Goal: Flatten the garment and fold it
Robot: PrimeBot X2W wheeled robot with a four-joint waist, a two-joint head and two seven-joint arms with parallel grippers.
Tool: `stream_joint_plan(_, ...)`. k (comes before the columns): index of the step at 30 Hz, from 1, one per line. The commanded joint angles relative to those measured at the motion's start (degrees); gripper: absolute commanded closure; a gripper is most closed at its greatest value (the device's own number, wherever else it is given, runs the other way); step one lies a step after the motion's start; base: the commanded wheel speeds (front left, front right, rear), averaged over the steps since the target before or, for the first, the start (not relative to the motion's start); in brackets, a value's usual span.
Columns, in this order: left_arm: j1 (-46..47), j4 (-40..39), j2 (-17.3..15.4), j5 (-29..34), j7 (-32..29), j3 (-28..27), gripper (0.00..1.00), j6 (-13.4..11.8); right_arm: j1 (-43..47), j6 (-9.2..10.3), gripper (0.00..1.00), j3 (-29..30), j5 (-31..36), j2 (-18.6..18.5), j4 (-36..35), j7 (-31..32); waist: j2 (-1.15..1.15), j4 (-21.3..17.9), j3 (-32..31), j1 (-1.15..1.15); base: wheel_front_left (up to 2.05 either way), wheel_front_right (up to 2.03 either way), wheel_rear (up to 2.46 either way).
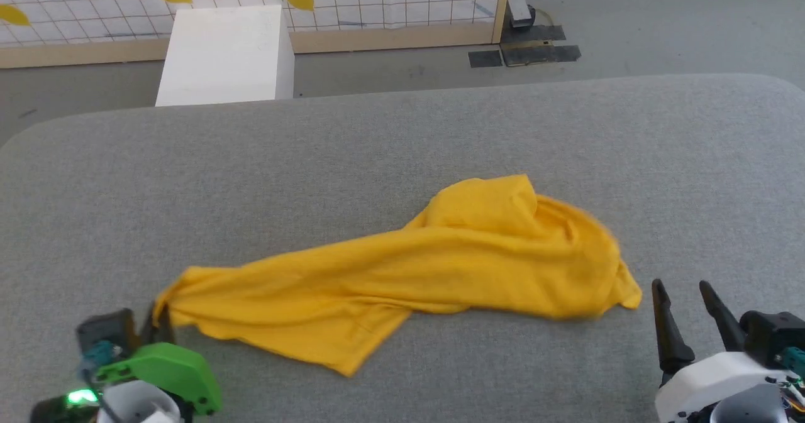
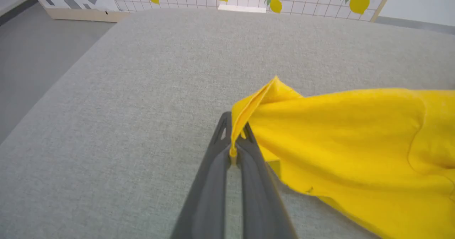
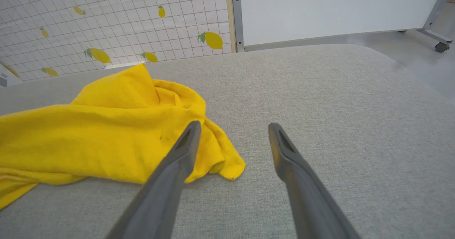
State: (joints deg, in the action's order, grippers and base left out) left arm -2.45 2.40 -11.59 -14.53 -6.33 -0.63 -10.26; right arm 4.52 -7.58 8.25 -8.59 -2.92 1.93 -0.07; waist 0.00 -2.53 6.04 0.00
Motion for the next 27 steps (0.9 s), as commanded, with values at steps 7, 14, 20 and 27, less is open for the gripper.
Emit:
stream_joint_plan(7, 2.3, 1.9, 0.0, 0.0, 3.3, -1.1, 1.0, -0.9, -2.3, 0.09, 0.0, 0.6, 3.1, 0.0, 4.6, 7.2, 0.0, 0.7, 0.7, 0.0, 0.0, 0.0, 0.0)
stream_joint_plan(14, 3.1, 3.0, 0.5, -0.5, 3.7, -0.4, 1.0, -0.8, -10.1, 0.09, 0.0, 1.4, 4.6, 0.0, 10.6, 10.4, 0.0, 1.6, 3.5, 0.0, 0.0, 0.0, 0.0)
stream_joint_plan(20, 4.4, 3.4, 1.2, -0.9, 3.9, 0.8, 1.0, -0.4, -15.2, 0.09, 0.0, -0.4, 7.0, 0.0, 16.7, 20.1, 0.0, 2.8, 5.7, 0.0, 0.0, 0.0, 0.0)
stream_joint_plan(27, 5.6, 4.4, 1.2, -1.4, 3.9, 1.6, 1.0, 0.3, -16.3, 0.09, 1.0, -2.0, 8.0, -0.4, 17.6, 30.8, 0.0, 3.2, 5.8, 0.0, 0.0, 0.0, 0.0)
